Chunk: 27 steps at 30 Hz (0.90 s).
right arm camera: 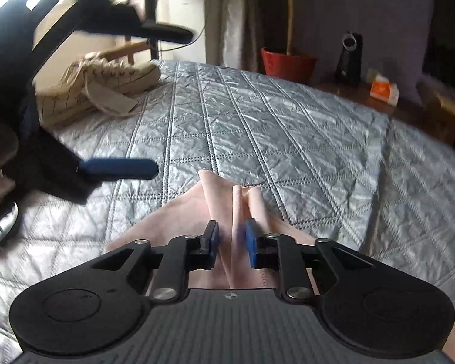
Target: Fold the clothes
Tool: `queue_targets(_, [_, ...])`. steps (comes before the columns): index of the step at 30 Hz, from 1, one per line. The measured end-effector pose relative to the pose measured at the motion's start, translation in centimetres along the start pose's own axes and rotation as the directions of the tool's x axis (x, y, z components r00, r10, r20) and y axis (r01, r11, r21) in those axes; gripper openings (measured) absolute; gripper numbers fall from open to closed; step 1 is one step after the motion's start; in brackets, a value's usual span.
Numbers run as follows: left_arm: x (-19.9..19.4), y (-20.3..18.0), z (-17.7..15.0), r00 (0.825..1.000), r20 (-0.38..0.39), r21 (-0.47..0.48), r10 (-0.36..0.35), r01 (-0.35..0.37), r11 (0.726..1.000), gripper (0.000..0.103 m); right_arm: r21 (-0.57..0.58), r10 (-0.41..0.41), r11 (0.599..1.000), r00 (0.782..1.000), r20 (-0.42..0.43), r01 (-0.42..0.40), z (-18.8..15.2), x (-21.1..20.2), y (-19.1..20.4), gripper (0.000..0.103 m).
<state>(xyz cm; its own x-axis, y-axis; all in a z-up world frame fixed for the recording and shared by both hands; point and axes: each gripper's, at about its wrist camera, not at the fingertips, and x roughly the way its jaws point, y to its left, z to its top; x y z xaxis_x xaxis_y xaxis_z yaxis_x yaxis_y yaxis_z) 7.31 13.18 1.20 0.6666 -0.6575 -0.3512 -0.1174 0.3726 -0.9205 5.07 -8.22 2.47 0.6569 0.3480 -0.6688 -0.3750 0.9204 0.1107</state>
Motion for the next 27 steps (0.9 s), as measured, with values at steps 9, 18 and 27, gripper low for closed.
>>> queue_targets(9, [0.3,0.0,-0.4,1.000,-0.014,0.013,0.008,-0.007,1.000,0.097,0.229,0.078,0.970,0.997,0.020,-0.081,-0.2,-0.2,-2.7,0.021])
queue_targets(18, [0.2,0.1,-0.6,1.000,-0.014,0.013,0.018,-0.018,1.000,0.097,0.033,-0.041,0.999,0.999,0.017,0.040,-0.1,-0.3,-0.6,0.005])
queue_targets(27, [-0.1,0.2,-0.4,1.000,-0.005,0.000,0.022,-0.022,1.000,0.097,-0.001,-0.027,1.000,0.996,0.089,0.027,0.4,-2.1,-0.3,0.004])
